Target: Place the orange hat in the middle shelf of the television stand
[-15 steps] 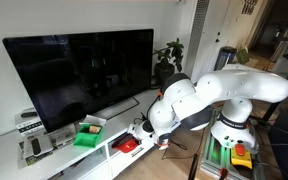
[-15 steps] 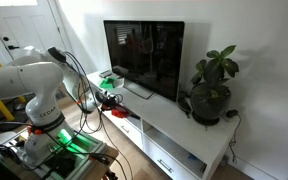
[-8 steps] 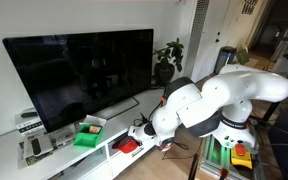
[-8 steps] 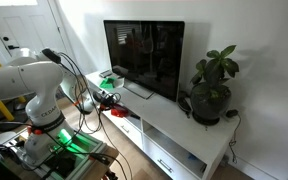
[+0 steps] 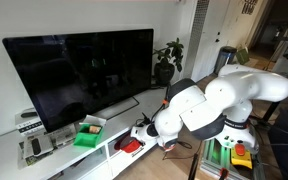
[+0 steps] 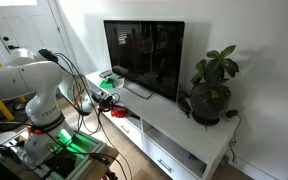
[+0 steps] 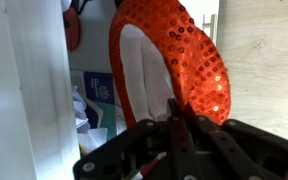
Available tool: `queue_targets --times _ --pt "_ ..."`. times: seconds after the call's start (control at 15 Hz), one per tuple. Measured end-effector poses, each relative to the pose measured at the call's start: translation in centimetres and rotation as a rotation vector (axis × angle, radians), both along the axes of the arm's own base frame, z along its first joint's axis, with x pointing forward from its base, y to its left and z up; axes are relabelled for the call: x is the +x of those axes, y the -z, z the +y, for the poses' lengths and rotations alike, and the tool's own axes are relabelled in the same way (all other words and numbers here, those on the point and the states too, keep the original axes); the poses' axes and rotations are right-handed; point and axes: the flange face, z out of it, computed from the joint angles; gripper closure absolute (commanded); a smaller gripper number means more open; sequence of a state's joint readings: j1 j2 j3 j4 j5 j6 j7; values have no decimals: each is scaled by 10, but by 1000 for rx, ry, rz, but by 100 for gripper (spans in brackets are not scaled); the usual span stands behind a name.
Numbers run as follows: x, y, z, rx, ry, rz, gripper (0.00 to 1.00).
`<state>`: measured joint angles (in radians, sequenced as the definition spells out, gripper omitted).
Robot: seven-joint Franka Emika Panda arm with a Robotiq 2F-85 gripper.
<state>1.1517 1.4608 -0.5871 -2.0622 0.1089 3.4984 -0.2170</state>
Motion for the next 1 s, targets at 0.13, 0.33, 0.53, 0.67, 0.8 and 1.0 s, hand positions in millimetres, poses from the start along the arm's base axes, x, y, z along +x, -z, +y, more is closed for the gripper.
queue_targets --times 0.13,0.33,0.53,0.67,0.8,1.0 --pt "0 0 0 1 0 0 95" --pt "0 0 0 1 0 0 99" --pt "2 -4 4 20 -17 -20 99" --pt "3 -10 9 42 -39 -56 99" --pt "3 -17 13 51 -51 -89 99" --pt "0 -20 10 42 -43 -138 99"
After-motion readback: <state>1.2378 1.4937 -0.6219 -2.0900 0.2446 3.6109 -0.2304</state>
